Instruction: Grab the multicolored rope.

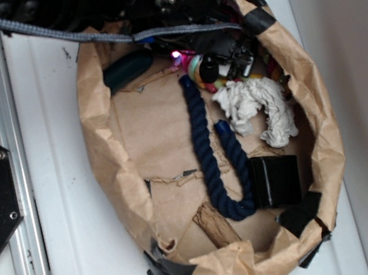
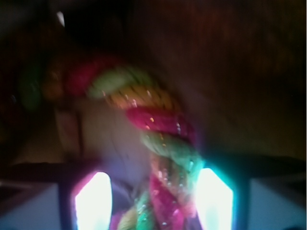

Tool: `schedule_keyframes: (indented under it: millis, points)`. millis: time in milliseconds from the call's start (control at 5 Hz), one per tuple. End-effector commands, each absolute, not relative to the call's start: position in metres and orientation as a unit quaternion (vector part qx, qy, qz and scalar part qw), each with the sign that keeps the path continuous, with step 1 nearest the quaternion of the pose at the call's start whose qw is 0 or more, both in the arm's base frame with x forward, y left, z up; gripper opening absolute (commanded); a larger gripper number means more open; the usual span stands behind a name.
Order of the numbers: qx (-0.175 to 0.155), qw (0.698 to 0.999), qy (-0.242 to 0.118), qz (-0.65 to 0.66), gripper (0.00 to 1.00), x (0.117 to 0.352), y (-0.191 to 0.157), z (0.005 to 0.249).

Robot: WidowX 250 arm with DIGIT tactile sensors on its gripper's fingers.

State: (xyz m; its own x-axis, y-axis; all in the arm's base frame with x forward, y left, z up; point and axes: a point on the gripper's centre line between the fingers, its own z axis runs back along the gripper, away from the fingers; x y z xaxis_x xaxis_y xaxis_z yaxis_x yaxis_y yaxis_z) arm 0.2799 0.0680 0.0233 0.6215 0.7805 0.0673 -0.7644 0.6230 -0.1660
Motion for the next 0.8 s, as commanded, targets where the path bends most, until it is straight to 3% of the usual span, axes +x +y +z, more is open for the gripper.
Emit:
schedule_keyframes:
  millis: [0, 400, 600]
  points:
    - [-0.037, 0.916, -0.037, 0.397, 0.00, 0.278, 0.061, 0.020]
    - [-0.066, 0.941, 0.023, 0.332, 0.00, 0.268, 0.031, 0.023]
    - [-0.064, 0.957, 0.004, 0.284, 0.00, 0.262, 0.014, 0.043]
